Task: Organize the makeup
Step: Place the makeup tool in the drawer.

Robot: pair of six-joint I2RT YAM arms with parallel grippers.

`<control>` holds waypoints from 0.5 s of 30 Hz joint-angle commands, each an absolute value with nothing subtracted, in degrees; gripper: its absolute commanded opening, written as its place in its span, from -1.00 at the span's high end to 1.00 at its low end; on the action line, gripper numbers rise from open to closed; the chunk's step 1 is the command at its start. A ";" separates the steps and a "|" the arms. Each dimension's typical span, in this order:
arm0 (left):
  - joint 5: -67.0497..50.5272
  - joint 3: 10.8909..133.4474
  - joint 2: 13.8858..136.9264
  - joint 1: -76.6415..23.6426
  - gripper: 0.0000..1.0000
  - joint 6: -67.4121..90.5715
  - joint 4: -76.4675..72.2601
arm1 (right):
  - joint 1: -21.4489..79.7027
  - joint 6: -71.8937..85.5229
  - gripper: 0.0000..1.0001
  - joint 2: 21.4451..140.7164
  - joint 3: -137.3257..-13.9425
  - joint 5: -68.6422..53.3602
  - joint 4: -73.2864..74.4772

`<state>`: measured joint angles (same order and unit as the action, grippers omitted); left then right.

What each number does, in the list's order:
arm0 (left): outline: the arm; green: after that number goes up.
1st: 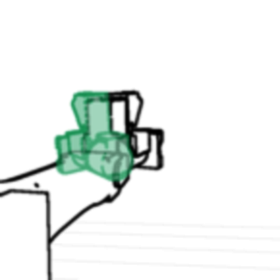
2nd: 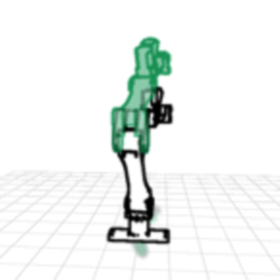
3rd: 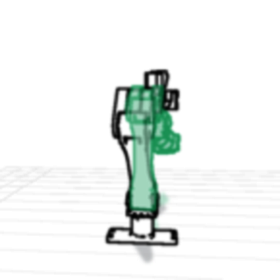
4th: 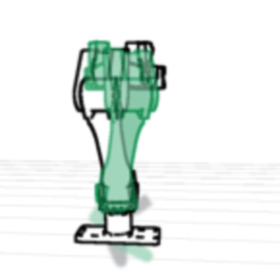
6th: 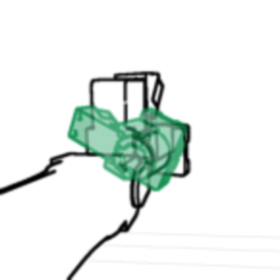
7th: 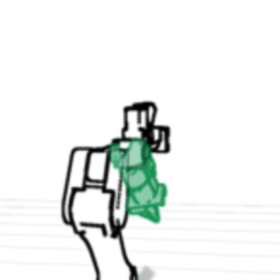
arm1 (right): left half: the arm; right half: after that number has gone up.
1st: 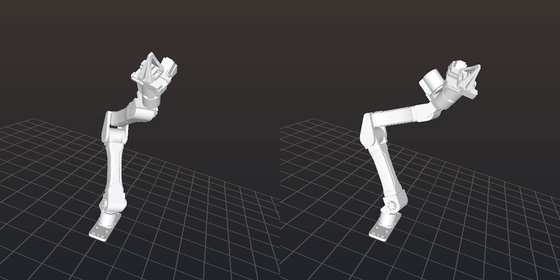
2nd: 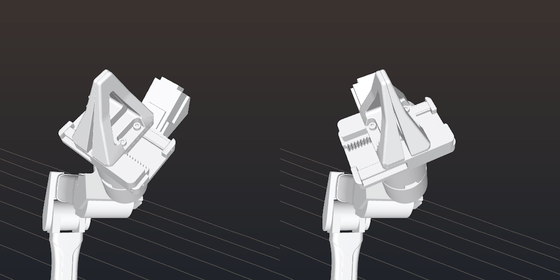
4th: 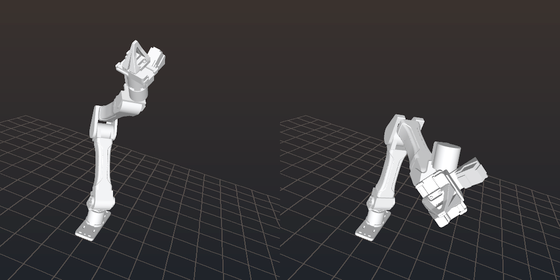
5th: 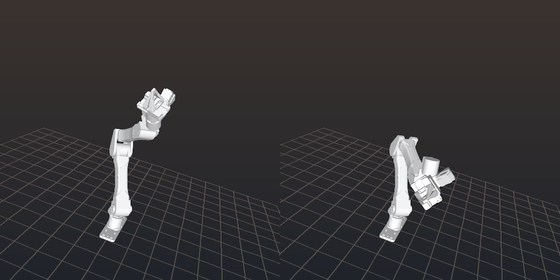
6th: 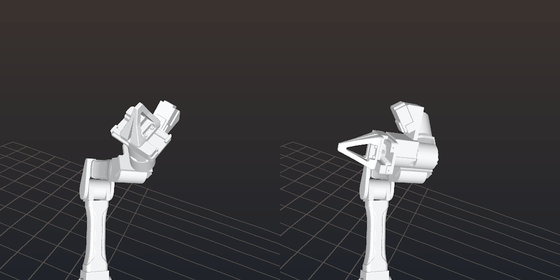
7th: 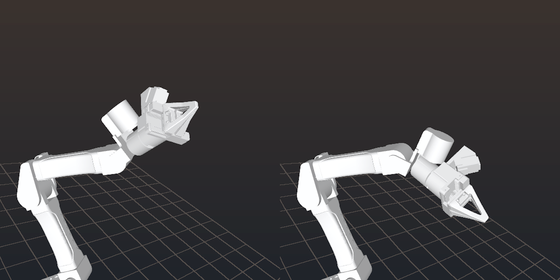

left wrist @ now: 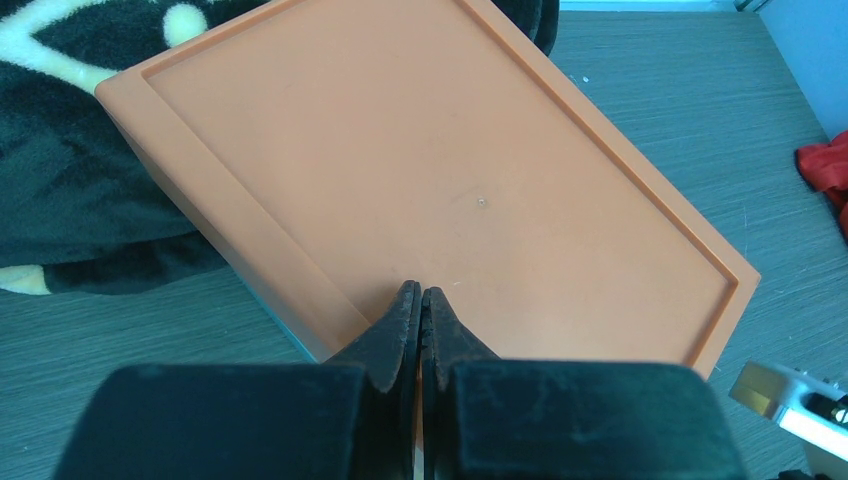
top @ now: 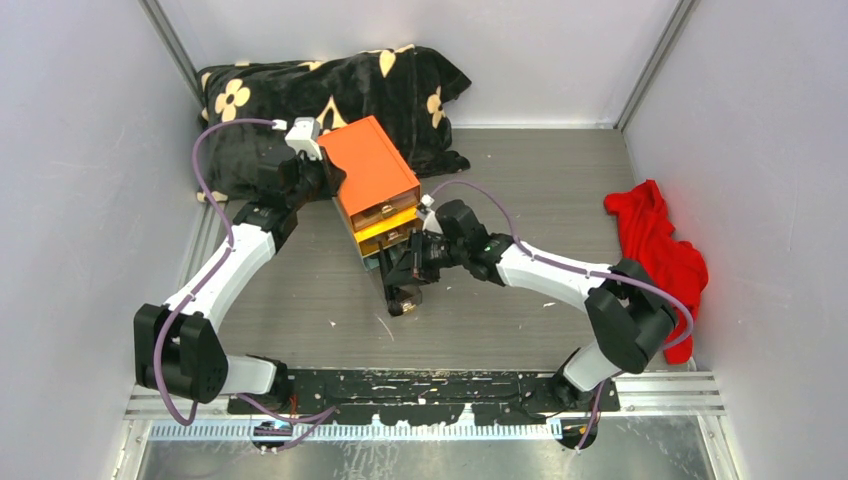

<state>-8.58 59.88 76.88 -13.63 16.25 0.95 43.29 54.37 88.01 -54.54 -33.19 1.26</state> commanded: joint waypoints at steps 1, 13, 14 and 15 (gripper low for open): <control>-7.03 58.85 78.13 -13.09 1.00 15.34 9.17 | 44.51 59.05 0.99 86.25 -51.17 -34.29 -5.99; -7.21 58.71 77.60 -13.09 1.00 15.55 9.14 | 44.87 65.27 0.98 87.44 -47.57 -34.06 -8.85; -7.20 58.71 77.63 -13.03 1.00 15.52 9.18 | 44.83 65.56 0.99 87.94 -48.11 -33.91 -8.92; -7.14 58.65 77.61 -13.14 1.00 15.47 9.22 | 44.77 65.76 0.98 88.55 -48.68 -33.65 -8.94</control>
